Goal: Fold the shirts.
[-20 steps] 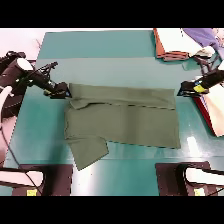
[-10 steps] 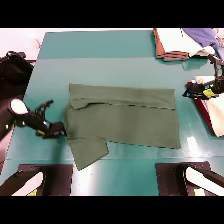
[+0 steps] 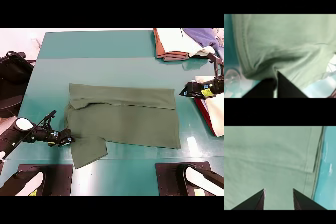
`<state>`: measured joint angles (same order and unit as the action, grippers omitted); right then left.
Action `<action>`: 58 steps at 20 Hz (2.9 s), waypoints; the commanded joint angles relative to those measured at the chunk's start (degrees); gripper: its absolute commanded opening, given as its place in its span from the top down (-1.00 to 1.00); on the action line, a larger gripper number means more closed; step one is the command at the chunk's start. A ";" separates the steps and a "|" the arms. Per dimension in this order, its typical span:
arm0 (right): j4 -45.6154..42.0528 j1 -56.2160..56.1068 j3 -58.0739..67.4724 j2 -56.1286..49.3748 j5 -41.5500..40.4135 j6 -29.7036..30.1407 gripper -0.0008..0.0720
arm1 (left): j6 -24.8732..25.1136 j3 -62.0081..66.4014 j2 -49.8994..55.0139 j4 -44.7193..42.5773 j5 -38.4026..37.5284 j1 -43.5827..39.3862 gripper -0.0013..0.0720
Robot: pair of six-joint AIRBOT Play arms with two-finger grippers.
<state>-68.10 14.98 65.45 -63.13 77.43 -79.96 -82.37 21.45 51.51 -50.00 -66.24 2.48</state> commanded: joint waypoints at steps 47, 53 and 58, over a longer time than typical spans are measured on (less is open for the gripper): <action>7.74 -2.51 15.87 -23.80 2.71 2.32 0.06 | -2.40 31.61 12.76 -11.69 6.54 0.00 -0.83; 10.16 10.56 10.14 -24.92 7.15 8.52 -0.47 | -2.43 33.59 12.79 -4.39 4.66 -0.02 0.90; 18.80 15.96 0.87 -30.34 5.22 14.95 -0.48 | -4.94 33.59 14.25 -3.80 8.70 -10.38 0.90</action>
<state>-55.07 28.29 70.48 -90.63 83.07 -69.08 -85.38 54.87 64.79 -55.09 -60.49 -2.48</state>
